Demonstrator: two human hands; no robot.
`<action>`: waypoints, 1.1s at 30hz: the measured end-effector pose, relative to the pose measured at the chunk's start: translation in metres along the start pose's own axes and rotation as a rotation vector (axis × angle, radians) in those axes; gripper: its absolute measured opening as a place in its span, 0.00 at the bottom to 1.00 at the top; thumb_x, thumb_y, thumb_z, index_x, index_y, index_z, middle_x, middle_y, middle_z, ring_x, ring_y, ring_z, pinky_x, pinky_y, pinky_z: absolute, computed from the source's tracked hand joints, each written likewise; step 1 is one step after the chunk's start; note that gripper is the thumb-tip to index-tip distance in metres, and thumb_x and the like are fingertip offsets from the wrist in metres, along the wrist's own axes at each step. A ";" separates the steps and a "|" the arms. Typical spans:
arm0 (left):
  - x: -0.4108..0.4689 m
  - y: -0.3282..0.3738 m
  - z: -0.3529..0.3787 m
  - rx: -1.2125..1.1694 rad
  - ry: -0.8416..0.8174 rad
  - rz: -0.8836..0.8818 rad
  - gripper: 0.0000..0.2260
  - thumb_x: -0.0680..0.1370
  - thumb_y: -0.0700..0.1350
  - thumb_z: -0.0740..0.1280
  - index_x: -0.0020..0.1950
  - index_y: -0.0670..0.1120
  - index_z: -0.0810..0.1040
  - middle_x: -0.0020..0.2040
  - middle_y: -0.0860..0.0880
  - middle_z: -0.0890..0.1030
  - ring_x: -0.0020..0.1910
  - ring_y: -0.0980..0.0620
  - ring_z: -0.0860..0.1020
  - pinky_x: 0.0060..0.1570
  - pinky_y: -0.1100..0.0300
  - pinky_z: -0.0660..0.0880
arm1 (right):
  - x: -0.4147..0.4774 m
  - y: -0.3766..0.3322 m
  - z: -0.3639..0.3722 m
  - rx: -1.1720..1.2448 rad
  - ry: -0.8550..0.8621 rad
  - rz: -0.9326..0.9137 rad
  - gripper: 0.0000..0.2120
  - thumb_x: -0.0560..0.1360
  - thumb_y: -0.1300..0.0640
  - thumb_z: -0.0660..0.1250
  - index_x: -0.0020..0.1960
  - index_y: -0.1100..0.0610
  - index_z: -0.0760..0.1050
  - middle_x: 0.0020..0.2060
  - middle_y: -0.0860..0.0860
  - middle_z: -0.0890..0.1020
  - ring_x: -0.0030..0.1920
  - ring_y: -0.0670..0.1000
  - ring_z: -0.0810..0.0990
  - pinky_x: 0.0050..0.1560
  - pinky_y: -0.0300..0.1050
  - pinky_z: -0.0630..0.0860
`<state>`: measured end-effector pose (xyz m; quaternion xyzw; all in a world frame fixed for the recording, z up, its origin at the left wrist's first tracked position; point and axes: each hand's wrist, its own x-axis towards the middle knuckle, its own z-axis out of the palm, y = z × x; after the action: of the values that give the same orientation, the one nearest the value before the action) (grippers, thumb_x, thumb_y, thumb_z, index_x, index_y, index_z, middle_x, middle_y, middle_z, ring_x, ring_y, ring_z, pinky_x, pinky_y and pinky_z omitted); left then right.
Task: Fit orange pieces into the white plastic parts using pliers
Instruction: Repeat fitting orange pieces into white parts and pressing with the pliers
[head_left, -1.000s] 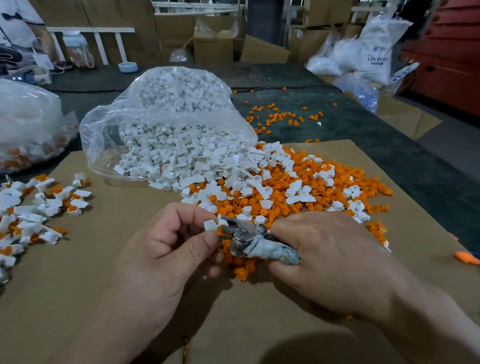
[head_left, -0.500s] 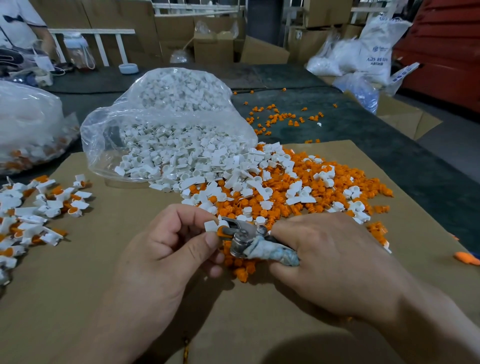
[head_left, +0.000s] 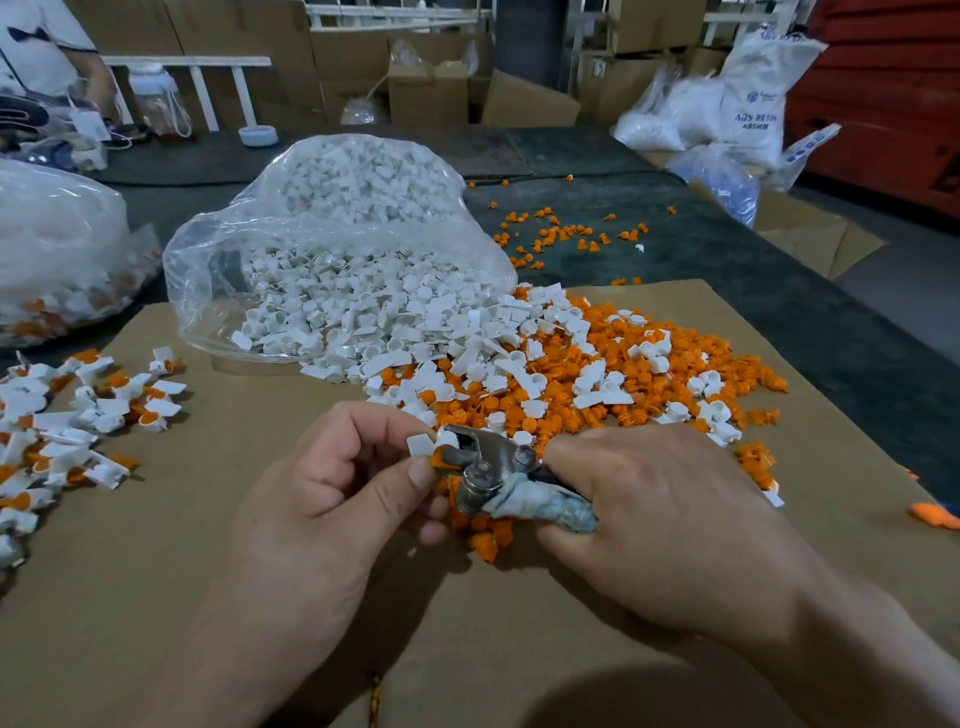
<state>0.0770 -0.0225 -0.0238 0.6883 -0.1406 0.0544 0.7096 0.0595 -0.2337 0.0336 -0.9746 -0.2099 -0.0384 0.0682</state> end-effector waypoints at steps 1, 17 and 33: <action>0.000 0.000 0.001 0.011 0.004 0.016 0.07 0.70 0.53 0.72 0.47 0.54 0.82 0.35 0.43 0.82 0.31 0.49 0.81 0.32 0.61 0.79 | 0.000 0.001 0.000 0.005 0.006 0.004 0.15 0.69 0.35 0.46 0.38 0.44 0.63 0.31 0.42 0.69 0.32 0.43 0.68 0.31 0.38 0.60; -0.004 0.000 0.006 0.220 0.114 -0.264 0.08 0.69 0.42 0.74 0.32 0.51 0.79 0.36 0.49 0.86 0.33 0.50 0.85 0.38 0.50 0.77 | 0.009 0.017 0.016 -0.157 -0.034 0.054 0.35 0.66 0.26 0.45 0.64 0.45 0.67 0.52 0.45 0.72 0.51 0.48 0.65 0.52 0.46 0.65; -0.008 0.006 0.008 -0.028 -0.094 -0.216 0.26 0.56 0.62 0.83 0.48 0.52 0.85 0.39 0.43 0.84 0.35 0.45 0.83 0.35 0.57 0.81 | 0.003 -0.012 0.008 0.011 0.198 -0.232 0.04 0.77 0.57 0.67 0.50 0.54 0.79 0.41 0.49 0.79 0.41 0.50 0.76 0.41 0.49 0.74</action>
<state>0.0670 -0.0291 -0.0198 0.6911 -0.0996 -0.0565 0.7136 0.0574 -0.2207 0.0274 -0.9349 -0.3135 -0.1408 0.0889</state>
